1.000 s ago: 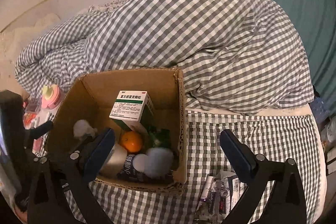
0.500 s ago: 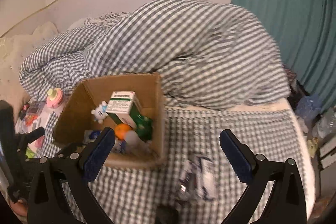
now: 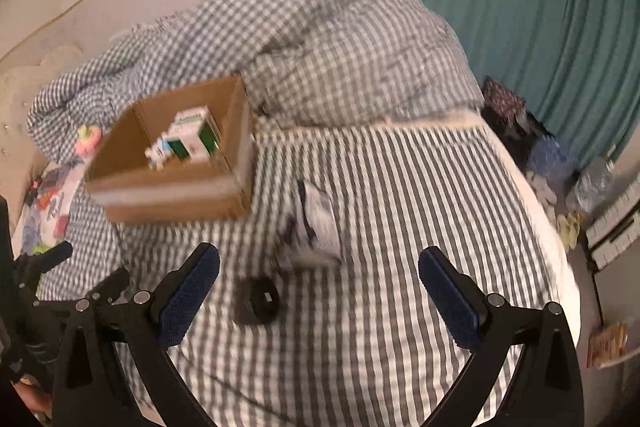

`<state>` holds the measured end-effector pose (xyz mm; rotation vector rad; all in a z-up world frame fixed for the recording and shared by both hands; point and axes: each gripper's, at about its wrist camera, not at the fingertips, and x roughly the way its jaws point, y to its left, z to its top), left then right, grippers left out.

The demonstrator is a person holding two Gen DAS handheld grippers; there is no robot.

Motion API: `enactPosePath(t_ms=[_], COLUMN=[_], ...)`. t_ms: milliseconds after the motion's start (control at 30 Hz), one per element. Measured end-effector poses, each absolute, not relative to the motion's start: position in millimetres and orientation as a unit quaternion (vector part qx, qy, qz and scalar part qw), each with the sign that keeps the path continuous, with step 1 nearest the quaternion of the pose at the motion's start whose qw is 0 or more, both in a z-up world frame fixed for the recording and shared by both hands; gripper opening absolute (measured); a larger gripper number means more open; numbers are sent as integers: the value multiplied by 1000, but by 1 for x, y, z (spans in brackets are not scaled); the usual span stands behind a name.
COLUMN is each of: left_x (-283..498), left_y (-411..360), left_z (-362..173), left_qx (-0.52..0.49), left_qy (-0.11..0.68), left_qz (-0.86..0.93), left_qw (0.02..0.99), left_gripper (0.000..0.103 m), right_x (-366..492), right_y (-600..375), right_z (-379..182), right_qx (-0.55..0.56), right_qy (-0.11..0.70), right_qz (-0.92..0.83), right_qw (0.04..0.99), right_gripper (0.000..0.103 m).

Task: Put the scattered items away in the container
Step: 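Move the left gripper to the black pouch while the right moves to the printed pouch, then grasp the black pouch with the left gripper while the right grasps the printed pouch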

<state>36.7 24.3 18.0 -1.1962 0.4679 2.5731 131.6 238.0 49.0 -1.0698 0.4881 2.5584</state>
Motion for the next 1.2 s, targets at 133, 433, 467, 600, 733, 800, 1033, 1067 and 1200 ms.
enactPosePath(t_ms=[133,433,467,600,733,800,1033,1067,1200], left_x=[62,63,61,44,26,22,13,14,24], left_y=[35,70,73,84,91,93,98,99,111], left_z=[-9,-74,-79,-98,-116,-118,-121,-121,-123], left_qx=[-429,-461,-463,-477,-495,-492,-505,-508,-505], left_qy=[150,141,136,120,103,86,53,53,65], left_qz=[880,866,866,861,852,853,841,837,830], left_qw=[137,134,134,132,136,151,189,195,229], left_gripper=[103,103,103,103,103,103,103,103,103], right_x=[161,167,162,132,88,66,13,10,-2], right_y=[241,263,267,280,286,285,276,275,278], right_z=[18,-16,-19,-26,-38,-46,-77,-80,-92], right_qx=[-393,-407,-408,-413,-423,-432,-460,-463,-471], right_qy=[195,223,226,230,233,232,222,220,222], right_qz=[884,872,871,868,866,864,855,854,849], right_qw=[160,155,155,150,131,118,89,87,85], right_gripper=[100,100,100,100,100,100,100,100,100])
